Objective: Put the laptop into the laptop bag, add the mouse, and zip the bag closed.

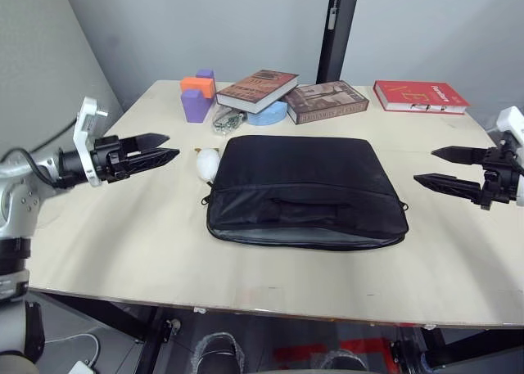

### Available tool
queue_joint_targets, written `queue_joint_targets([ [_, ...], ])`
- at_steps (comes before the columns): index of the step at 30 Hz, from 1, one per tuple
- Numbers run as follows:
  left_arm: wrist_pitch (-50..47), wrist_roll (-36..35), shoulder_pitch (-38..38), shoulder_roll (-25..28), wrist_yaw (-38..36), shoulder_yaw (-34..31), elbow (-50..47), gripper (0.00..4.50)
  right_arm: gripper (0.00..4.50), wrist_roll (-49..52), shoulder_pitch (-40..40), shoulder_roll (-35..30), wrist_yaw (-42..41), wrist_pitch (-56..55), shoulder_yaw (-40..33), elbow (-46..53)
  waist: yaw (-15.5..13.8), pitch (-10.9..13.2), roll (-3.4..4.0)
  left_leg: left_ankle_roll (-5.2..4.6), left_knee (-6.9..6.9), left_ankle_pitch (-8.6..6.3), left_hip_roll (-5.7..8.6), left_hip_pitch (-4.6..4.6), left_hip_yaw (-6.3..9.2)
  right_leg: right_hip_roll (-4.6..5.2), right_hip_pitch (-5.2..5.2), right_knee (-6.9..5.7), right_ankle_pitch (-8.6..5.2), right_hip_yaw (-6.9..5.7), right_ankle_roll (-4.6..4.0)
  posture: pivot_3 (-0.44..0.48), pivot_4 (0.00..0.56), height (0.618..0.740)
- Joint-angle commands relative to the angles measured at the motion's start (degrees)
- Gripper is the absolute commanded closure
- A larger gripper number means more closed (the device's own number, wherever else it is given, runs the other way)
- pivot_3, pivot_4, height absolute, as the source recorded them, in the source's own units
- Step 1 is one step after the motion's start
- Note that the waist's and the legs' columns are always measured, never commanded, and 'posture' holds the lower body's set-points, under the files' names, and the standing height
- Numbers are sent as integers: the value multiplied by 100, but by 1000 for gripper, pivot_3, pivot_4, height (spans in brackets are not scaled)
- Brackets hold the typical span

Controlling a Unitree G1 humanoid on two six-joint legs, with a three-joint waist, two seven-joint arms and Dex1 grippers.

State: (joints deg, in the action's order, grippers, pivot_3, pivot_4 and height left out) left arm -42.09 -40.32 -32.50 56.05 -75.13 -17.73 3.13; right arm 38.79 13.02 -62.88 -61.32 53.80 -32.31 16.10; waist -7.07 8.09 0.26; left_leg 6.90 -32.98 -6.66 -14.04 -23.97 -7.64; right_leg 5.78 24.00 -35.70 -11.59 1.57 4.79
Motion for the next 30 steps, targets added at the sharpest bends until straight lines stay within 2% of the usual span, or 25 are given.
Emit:
queue_joint_targets([
  [1, 485, 85, -422, 91, -642, 528, -379, 819, 20, 213, 84, -116, -80, -133, -212, 105, -2, 0, 1, 0, -1, 0, 0, 7, -2, 1, -2, -6, 0, 3, 0, 0, 150, 740],
  [5, 545, -177, -629, -219, -904, 887, -873, 813, 1140, 409, 132, -55, -39, -122, -4, 268, 0, -1, 2, 0, -2, 0, -1, 14, -5, 1, 0, -18, -1, 6, -2, 0, 150, 740],
  [9, 753, -79, -763, -660, -956, 1382, -1197, 813, 2564, 759, 116, 22, -125, -28, 208, 474, 7, -1, 2, -1, -2, 1, -2, 12, -7, 0, 1, -19, -2, 6, -3, 0, 150, 740],
  [14, 959, 38, -881, -999, -1071, 1769, -1210, 813, 4264, 781, 474, 188, 116, -127, 914, 518, 14, -1, 2, -2, -16, 1, -2, 9, -7, 0, 3, -30, -2, 9, -3, 0, 150, 740],
  [15, 1022, 79, -868, -1006, -1137, 1821, -1195, 813, 4446, 764, 549, 235, 143, -148, 1092, 542, 18, -1, 2, -2, -17, 1, -2, 10, -7, 0, 3, -32, -2, 9, -3, 0, 150, 740],
  [24, 1565, 553, -480, -576, -1646, 1958, -916, 813, 4446, 141, 1420, 1211, 469, -389, 3087, 420, 99, -2, 3, 1, -17, 1, -3, 12, -7, -3, 6, -39, -2, 12, -3, 0, 150, 740],
  [30, 1640, 607, -375, -376, -1646, 1884, -798, 813, 4446, -308, 1972, 1802, 451, -550, 3827, -136, 100, -3, 4, 2, -19, 1, -2, 6, -3, -3, 8, -39, -2, 9, -3, 0, 150, 740],
])
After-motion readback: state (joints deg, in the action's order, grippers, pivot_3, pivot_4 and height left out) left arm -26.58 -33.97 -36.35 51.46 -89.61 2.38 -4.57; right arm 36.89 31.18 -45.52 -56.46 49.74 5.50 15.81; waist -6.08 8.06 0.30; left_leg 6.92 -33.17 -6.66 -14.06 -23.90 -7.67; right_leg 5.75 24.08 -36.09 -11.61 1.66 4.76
